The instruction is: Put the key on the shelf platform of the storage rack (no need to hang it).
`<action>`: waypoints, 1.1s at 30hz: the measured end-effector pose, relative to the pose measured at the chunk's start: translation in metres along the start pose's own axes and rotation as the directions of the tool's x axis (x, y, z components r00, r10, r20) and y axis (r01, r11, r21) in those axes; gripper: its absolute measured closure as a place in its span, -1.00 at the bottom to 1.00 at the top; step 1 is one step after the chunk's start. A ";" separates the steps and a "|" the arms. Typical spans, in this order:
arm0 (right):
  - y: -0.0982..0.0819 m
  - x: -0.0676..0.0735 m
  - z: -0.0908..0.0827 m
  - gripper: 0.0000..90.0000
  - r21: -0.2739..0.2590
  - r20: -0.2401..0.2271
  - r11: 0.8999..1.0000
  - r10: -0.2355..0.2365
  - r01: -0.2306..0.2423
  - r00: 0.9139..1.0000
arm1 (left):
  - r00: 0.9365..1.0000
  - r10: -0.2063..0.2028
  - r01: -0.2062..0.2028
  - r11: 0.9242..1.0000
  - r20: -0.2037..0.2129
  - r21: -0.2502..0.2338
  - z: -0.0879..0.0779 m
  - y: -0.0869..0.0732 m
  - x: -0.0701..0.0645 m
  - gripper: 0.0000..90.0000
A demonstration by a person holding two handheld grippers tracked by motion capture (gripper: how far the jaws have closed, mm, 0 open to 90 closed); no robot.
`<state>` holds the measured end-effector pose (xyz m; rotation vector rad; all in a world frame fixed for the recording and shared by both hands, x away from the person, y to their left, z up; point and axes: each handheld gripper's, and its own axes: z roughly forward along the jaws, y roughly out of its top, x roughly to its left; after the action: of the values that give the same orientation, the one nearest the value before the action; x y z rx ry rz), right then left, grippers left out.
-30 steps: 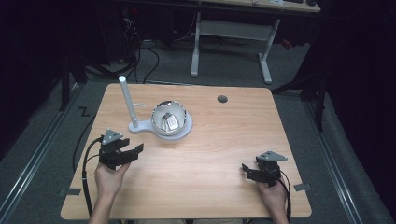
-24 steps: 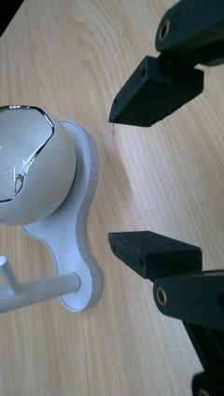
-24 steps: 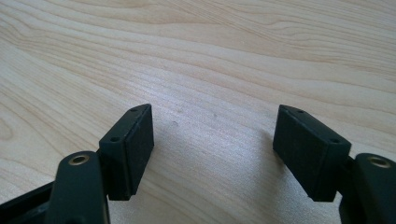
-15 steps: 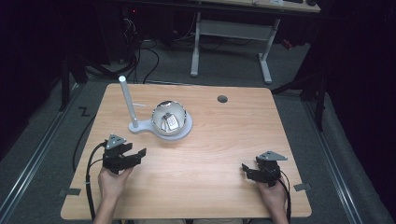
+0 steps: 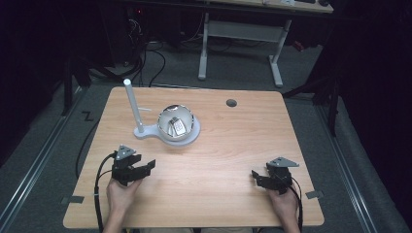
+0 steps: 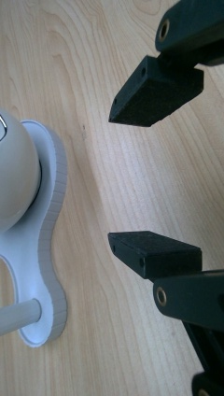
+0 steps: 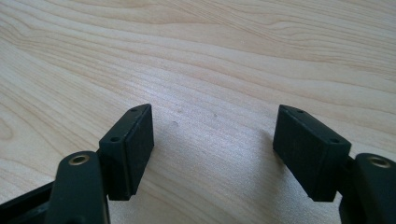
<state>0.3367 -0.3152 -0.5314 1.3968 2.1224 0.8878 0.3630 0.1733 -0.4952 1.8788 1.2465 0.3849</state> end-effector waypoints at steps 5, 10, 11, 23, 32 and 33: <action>0.000 0.000 0.000 -0.35 0.000 0.000 1.000 -0.001 0.001 1.000 | 1.000 -0.003 0.003 1.000 0.005 0.010 0.005 -0.005 -0.002 -0.19; 0.000 0.000 0.000 -0.35 0.000 0.000 1.000 0.000 0.000 1.000 | 1.000 0.000 0.000 1.000 0.005 0.020 0.009 -0.009 -0.005 -0.19; 0.000 0.000 0.000 -0.35 0.000 0.000 1.000 0.000 0.000 1.000 | 1.000 0.003 -0.003 1.000 0.003 0.021 0.010 -0.010 -0.005 -0.19; 0.000 0.000 0.000 -0.35 0.000 0.000 1.000 0.000 0.000 1.000 | 1.000 0.003 -0.003 1.000 -0.021 0.026 0.020 -0.024 -0.013 -0.19; 0.000 0.000 0.000 -0.35 0.000 0.000 1.000 0.000 0.000 1.000 | 0.998 0.035 -0.033 0.999 -0.059 0.044 0.028 -0.033 -0.021 -0.19; 0.000 0.000 0.000 -0.35 0.000 0.000 1.000 0.000 0.000 1.000 | 0.997 0.043 -0.040 0.998 -0.066 0.049 0.029 -0.034 -0.022 -0.21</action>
<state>0.3367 -0.3152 -0.5314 1.3964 2.1224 0.8879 0.3507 0.1465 -0.5348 1.9491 1.2726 0.4480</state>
